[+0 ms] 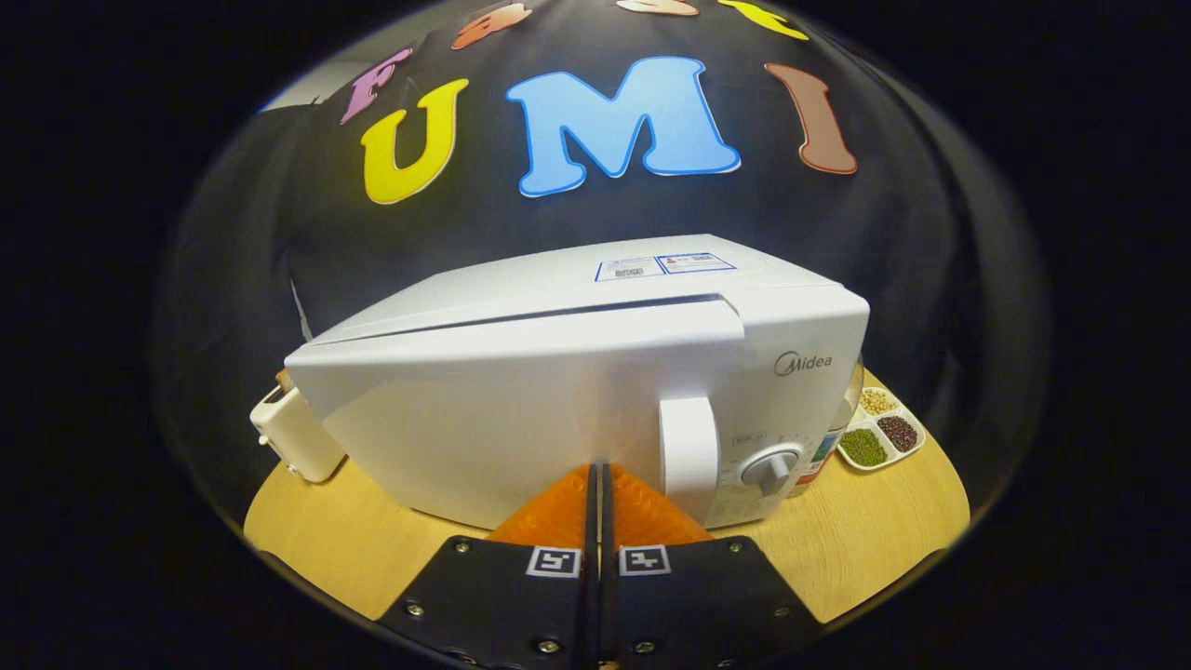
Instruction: Open the microwave, put the food inside, and close the microwave door.
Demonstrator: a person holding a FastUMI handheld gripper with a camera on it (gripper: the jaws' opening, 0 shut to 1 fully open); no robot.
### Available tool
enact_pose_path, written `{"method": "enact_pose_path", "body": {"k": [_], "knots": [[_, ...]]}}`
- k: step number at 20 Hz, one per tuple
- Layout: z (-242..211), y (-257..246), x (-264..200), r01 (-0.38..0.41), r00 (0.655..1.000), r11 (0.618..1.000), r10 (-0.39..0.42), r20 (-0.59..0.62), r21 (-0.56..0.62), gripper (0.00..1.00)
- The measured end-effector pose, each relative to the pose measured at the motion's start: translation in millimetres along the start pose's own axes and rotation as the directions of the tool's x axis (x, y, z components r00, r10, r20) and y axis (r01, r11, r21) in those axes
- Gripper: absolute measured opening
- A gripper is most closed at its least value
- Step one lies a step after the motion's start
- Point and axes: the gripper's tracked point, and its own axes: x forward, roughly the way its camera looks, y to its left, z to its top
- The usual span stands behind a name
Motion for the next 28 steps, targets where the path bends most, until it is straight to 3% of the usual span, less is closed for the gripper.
{"method": "enact_pose_path", "body": {"k": [4,9,17,24,25,26,27,28], "knots": [[4,-4,12,0.013,1.000,0.999,-0.013,-0.001,0.035,0.01],[9,-2,-9,0.021,0.999,0.998,-0.019,0.034,-0.056,0.03],[34,14,-130,0.022,0.980,0.997,-0.008,0.201,-0.068,0.03],[38,5,-235,0.071,0.952,0.994,-0.043,0.303,-0.081,0.06],[34,2,-245,0.078,0.950,0.994,-0.050,0.307,-0.081,0.11],[31,-1,-256,0.087,0.947,0.993,-0.058,0.315,-0.079,0.26],[29,-3,-266,0.098,0.943,0.992,-0.068,0.326,-0.077,0.34],[27,-5,-274,0.102,0.938,0.992,-0.071,0.340,-0.073,0.52]]}}
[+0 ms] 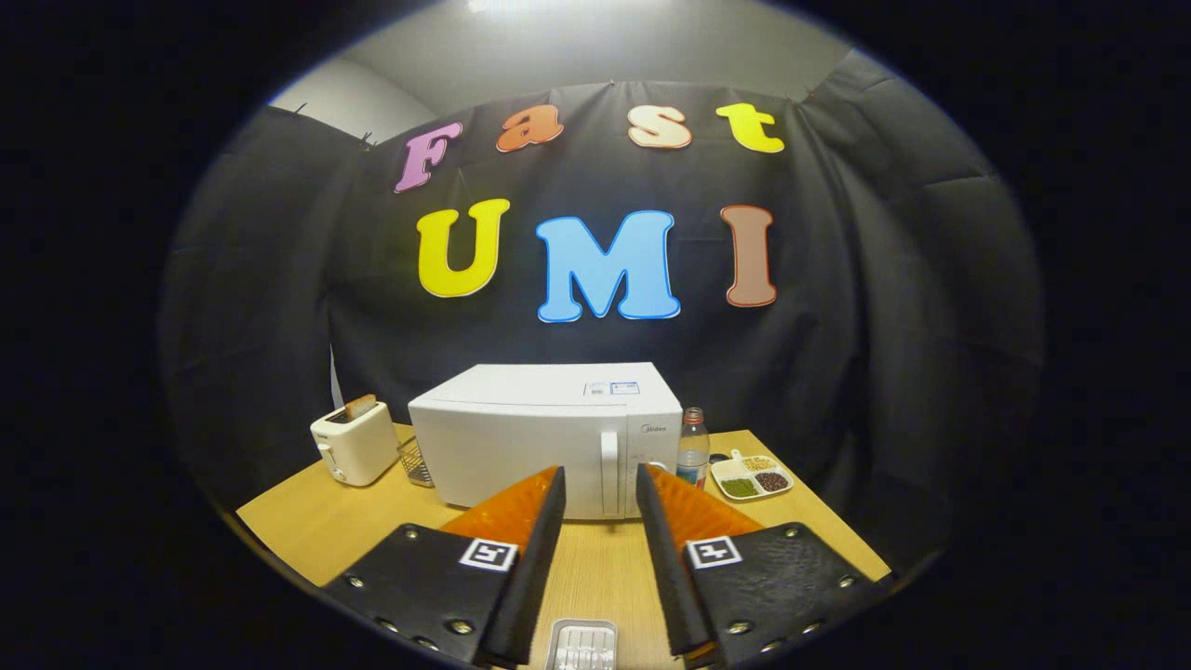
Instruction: Open the microwave, put the food inside, and close the microwave door.
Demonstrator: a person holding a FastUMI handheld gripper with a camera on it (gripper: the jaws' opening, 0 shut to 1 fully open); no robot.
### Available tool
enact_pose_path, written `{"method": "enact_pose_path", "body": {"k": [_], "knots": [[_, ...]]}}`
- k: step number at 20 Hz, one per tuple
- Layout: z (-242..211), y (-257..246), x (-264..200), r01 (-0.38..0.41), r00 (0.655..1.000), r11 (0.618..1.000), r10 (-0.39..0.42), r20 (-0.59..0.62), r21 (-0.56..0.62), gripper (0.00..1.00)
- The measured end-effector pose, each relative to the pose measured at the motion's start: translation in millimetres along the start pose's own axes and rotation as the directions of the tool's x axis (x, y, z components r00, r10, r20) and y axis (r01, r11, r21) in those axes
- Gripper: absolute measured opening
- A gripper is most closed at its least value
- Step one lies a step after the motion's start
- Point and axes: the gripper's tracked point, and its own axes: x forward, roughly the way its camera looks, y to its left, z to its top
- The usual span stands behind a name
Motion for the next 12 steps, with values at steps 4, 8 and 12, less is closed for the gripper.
{"method": "enact_pose_path", "body": {"k": [4,8,12], "knots": [[-7,-7,-27,0.031,0.999,1.000,-0.031,0.032,-0.004,0.98],[-6,-11,-42,0.053,0.997,0.999,-0.053,0.047,0.004,0.98],[6,-16,-44,0.065,0.995,0.998,-0.065,0.074,0.009,0.98]]}}
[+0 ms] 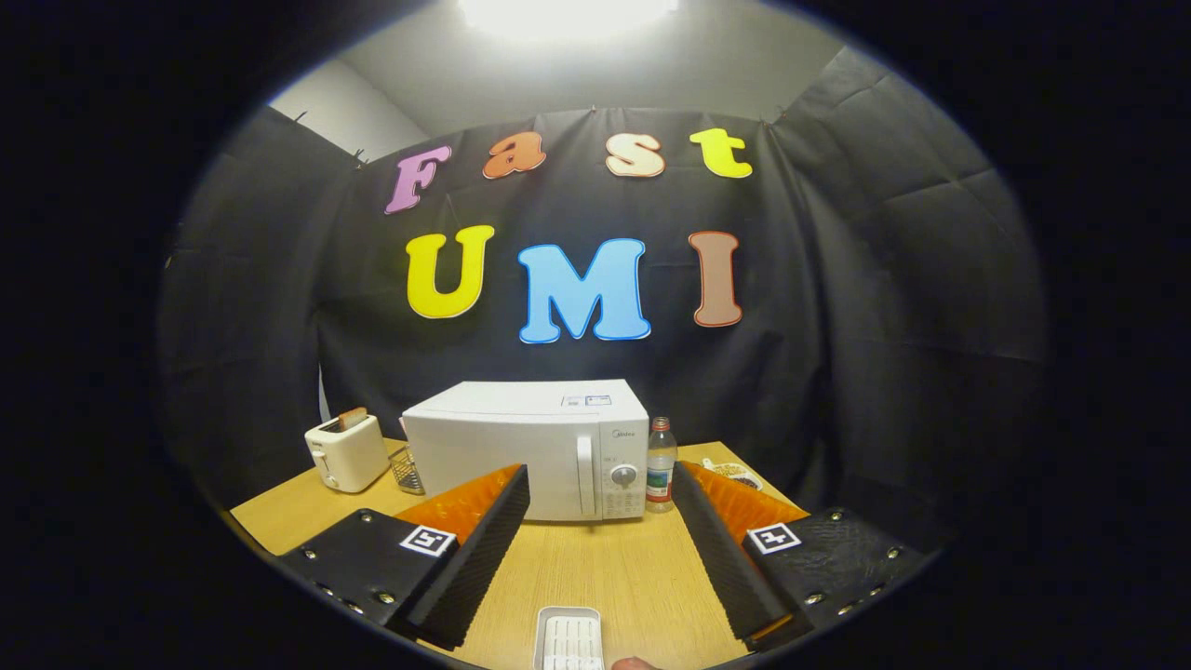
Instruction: Open the microwave, put the food inside, and close the microwave door.
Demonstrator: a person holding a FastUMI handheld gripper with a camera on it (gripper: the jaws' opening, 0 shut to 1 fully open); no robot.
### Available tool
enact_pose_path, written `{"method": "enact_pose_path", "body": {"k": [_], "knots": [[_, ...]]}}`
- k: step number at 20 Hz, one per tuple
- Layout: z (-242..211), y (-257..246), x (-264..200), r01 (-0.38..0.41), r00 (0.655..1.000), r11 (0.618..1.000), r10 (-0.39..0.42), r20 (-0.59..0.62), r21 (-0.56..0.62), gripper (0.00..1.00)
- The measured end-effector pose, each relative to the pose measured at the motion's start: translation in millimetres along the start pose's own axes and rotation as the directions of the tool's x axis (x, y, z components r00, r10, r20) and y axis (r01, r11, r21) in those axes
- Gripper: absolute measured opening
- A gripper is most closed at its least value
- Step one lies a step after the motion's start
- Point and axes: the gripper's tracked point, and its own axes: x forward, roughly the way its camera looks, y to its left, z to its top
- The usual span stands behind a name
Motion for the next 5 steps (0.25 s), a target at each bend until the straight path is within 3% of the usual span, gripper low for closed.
{"method": "enact_pose_path", "body": {"k": [5], "knots": [[1.6,-0.1,5.0,-0.007,1.000,1.000,0.007,0.001,-0.016,0.98]]}}
